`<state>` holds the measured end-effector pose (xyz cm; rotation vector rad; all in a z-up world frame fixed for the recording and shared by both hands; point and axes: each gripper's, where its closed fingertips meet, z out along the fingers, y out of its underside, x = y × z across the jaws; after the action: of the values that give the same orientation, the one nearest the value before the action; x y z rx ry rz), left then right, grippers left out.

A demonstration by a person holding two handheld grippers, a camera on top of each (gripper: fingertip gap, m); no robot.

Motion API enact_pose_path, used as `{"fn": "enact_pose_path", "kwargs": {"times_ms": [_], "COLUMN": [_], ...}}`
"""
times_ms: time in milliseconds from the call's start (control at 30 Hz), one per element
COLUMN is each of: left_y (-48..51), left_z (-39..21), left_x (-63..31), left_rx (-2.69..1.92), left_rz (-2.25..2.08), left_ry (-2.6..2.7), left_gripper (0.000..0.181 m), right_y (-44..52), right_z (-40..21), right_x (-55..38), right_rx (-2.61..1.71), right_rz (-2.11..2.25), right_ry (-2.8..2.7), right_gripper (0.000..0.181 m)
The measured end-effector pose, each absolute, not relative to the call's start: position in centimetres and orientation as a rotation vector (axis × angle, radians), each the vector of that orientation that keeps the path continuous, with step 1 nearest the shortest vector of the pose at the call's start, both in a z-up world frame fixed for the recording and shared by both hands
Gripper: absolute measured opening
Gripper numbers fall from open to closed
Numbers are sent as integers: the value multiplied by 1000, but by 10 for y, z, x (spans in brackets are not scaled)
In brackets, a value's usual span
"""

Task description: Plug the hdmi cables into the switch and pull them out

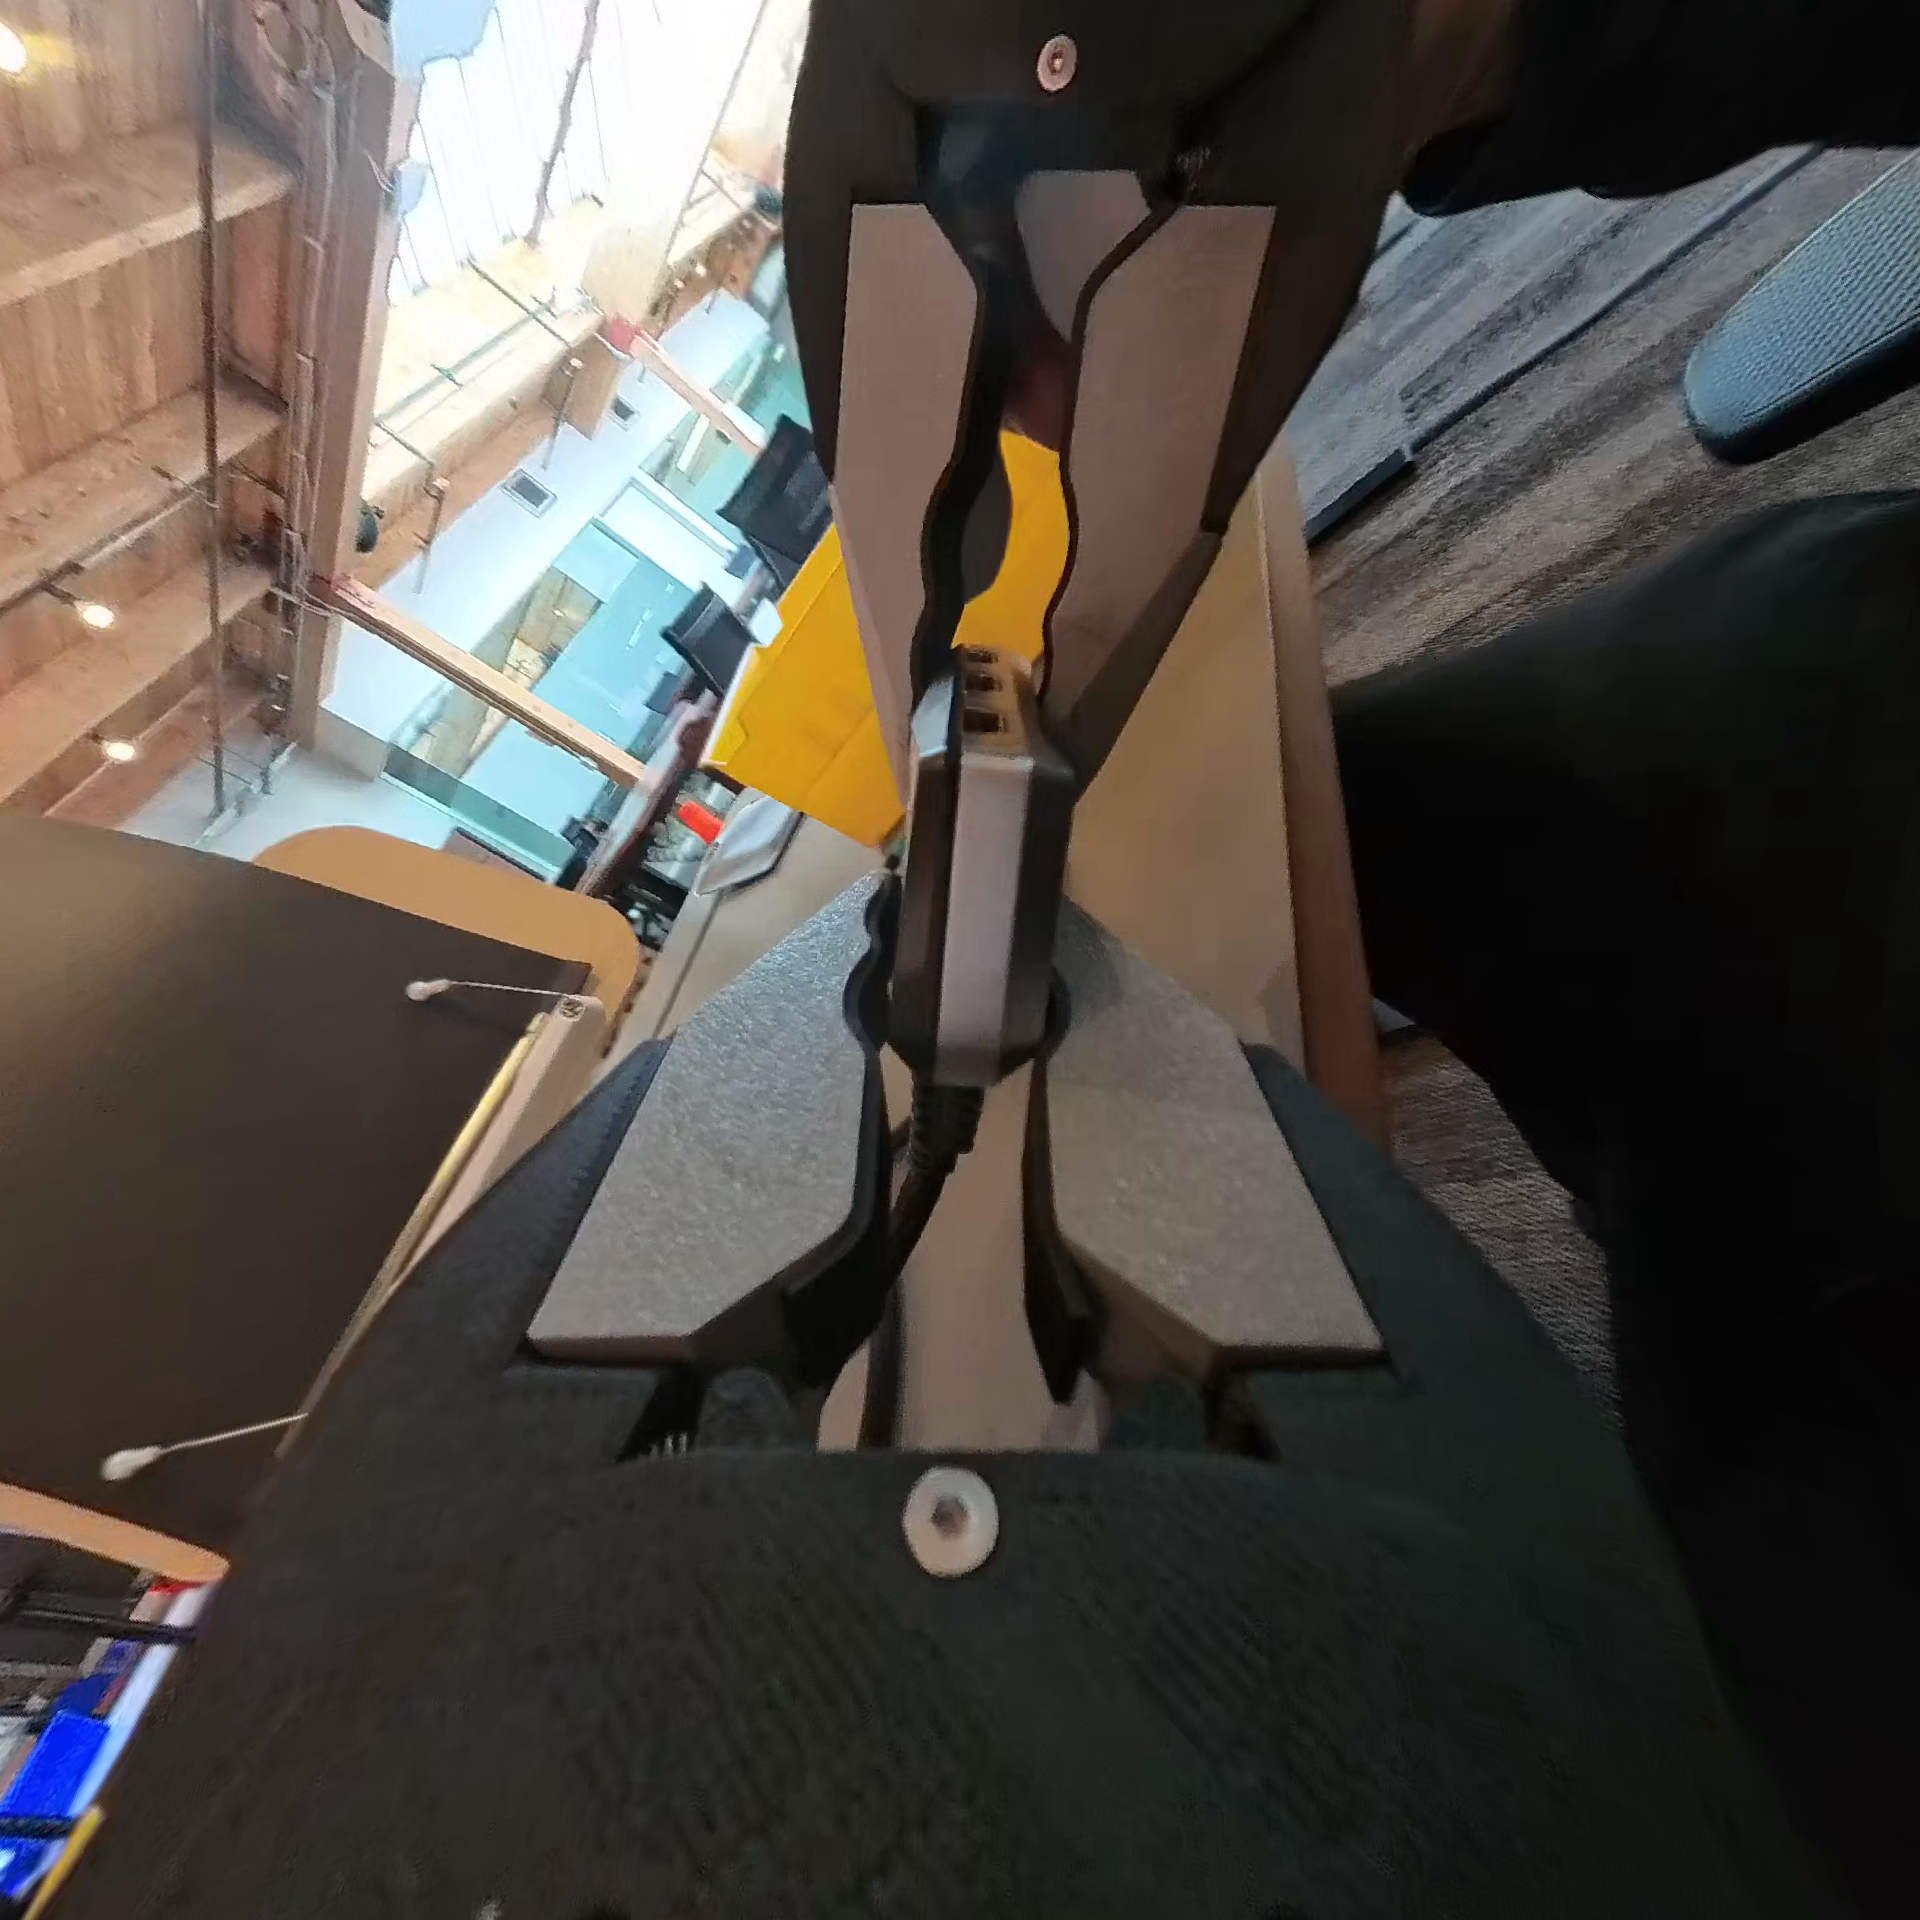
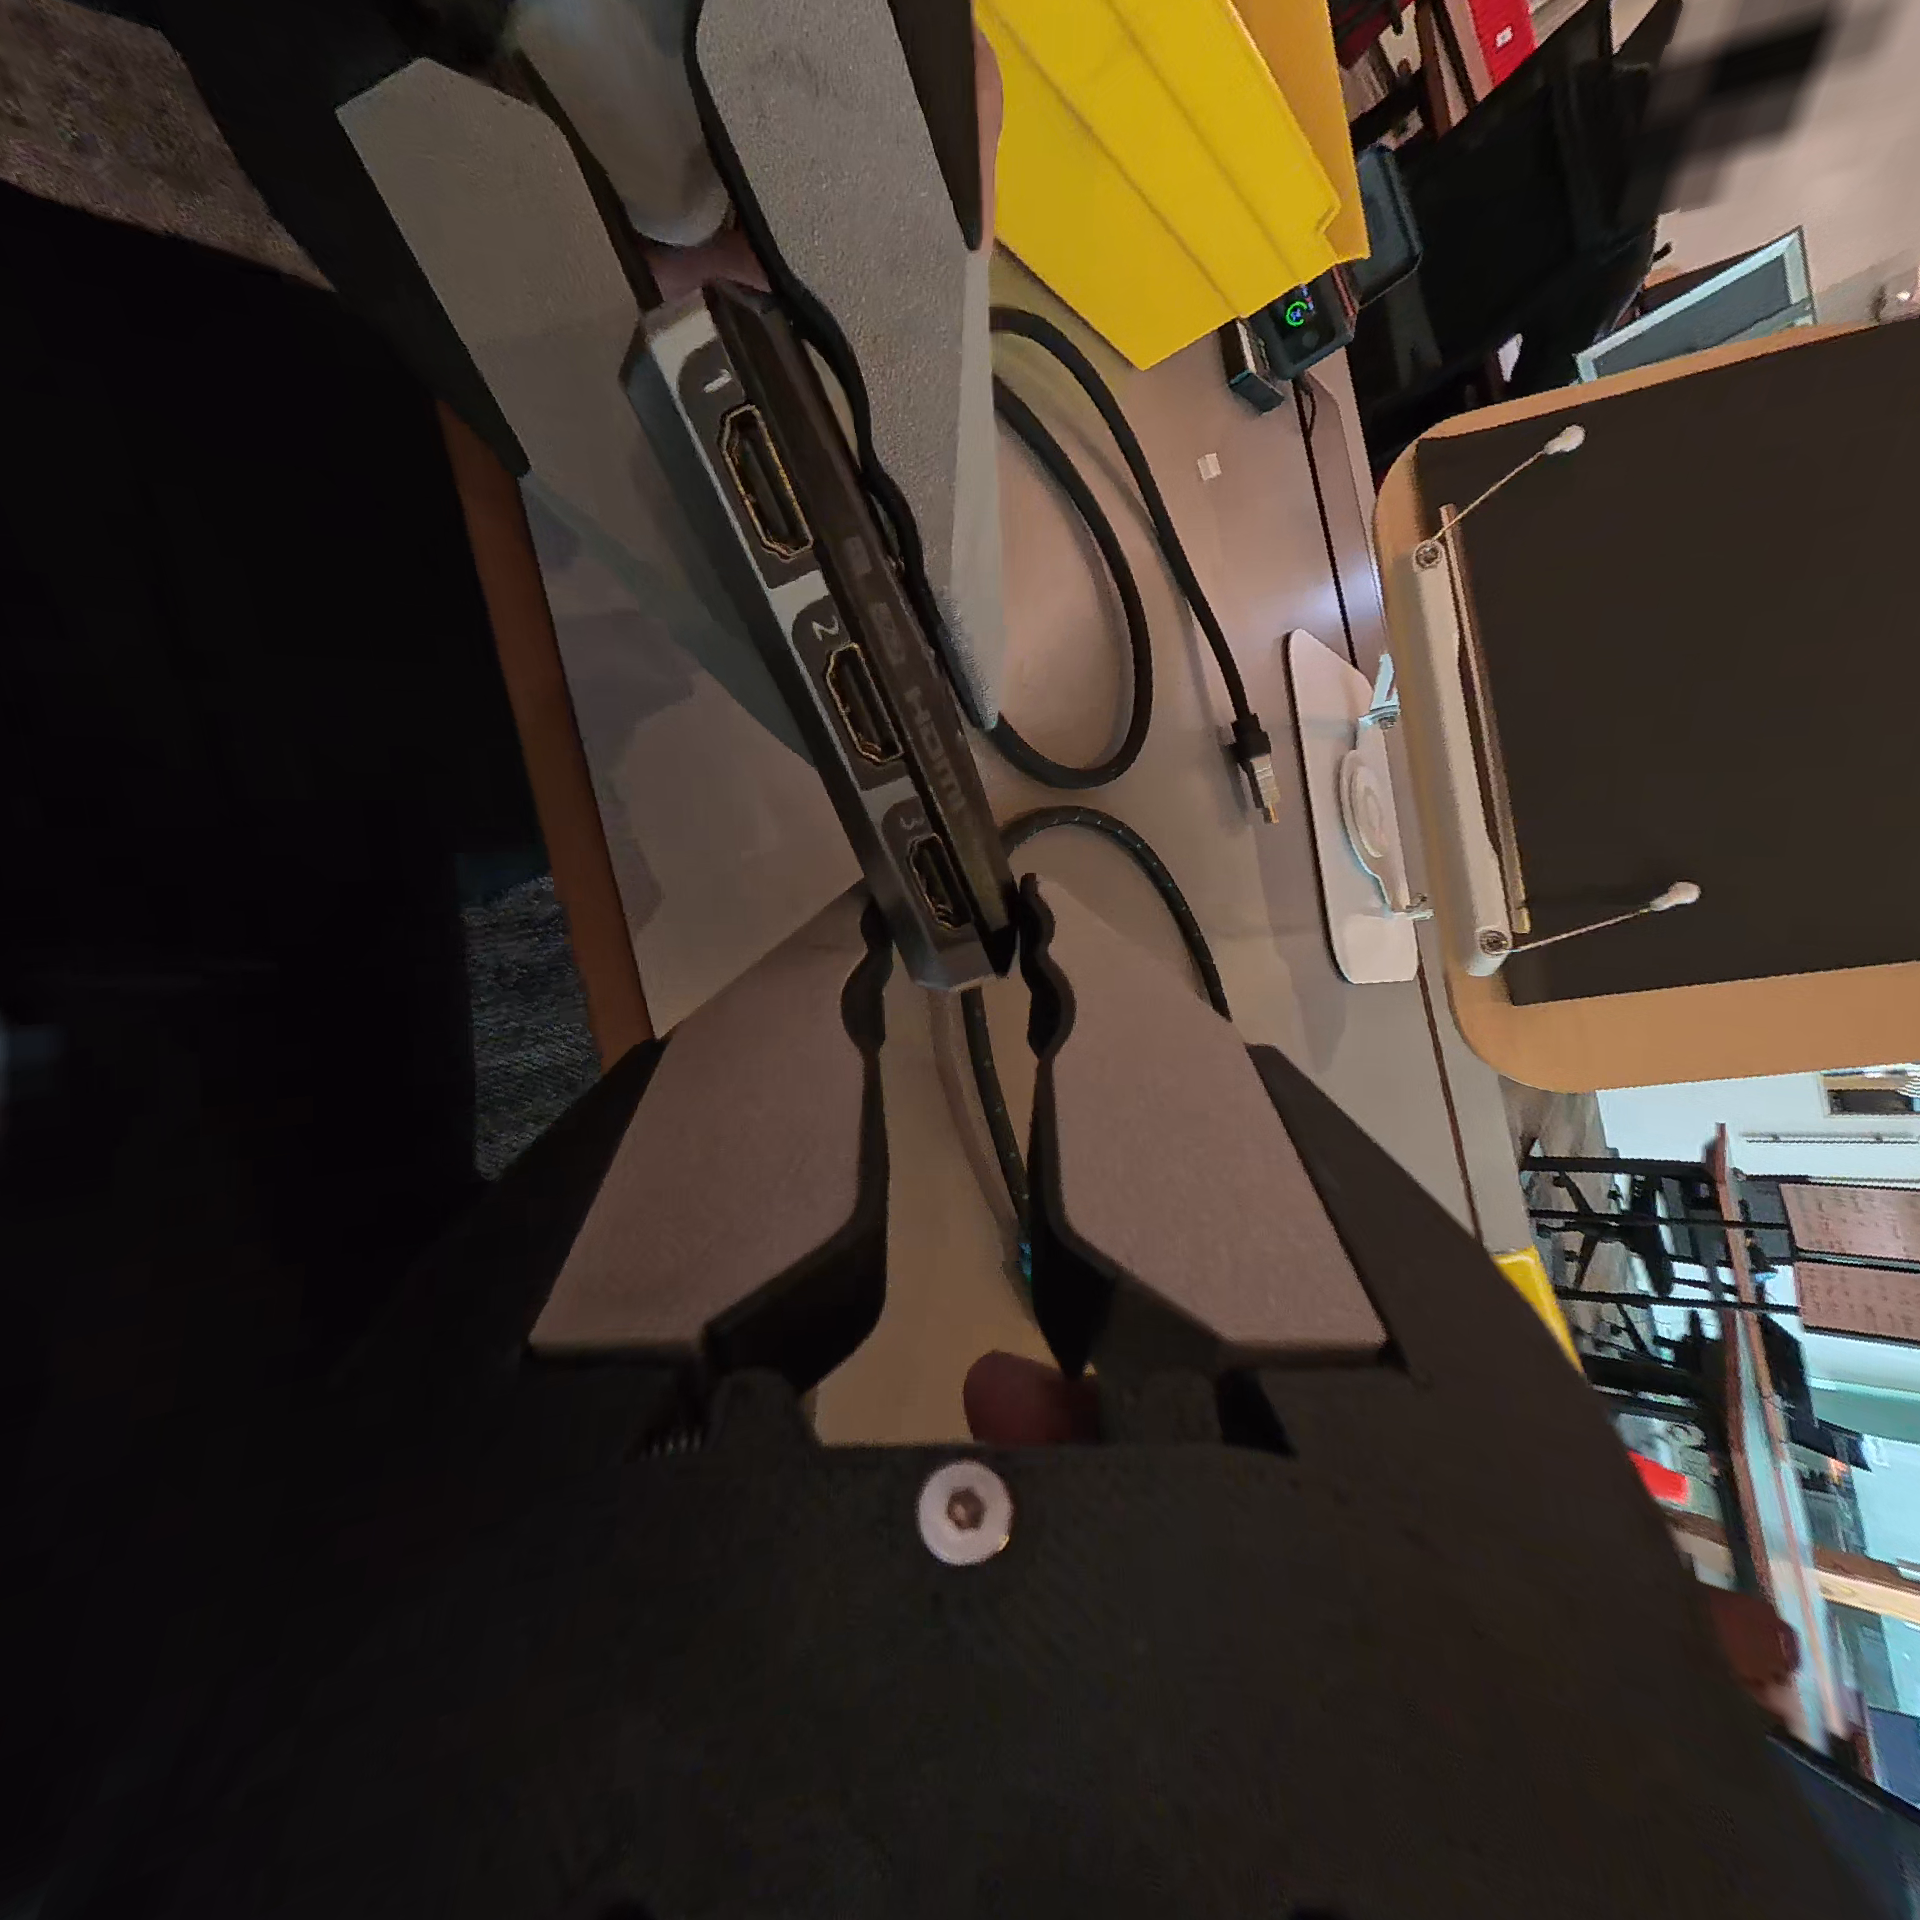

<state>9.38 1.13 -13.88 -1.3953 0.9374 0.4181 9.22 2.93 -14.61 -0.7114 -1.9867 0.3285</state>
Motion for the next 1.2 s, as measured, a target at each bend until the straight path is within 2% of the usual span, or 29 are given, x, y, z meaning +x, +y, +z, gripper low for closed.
{"fn": "enact_pose_path", "kwargs": {"times_ms": [67, 133, 433, 767, 967, 1200], "left_y": [15, 20, 20, 22, 25, 27], "left_z": [-141, -149, -160, -156, -152, -149], "left_x": [88, 81, 53, 44, 31, 20], "left_rx": [-1381, -1420, -1523, -1535, -1561, -1579], "left_rz": [483, 524, 587, 622, 660, 683], "left_ry": [946, 974, 912, 851, 776, 716], "left_gripper": [20, 20, 21, 22, 22, 22], "right_y": [35, 55, 129, 168, 180, 190], "right_z": [-147, -143, -158, -179, -156, -174], "right_x": [95, 104, 156, 136, 127, 108], "right_rx": [-775, -859, -1169, -1441, -1592, -1697], "right_rz": [369, 367, 220, 105, 305, 320], "right_ry": [-2016, -2016, -2074, -1900, -1620, -1528], "right_gripper": [24, 38, 44, 32, 30, 27]}}
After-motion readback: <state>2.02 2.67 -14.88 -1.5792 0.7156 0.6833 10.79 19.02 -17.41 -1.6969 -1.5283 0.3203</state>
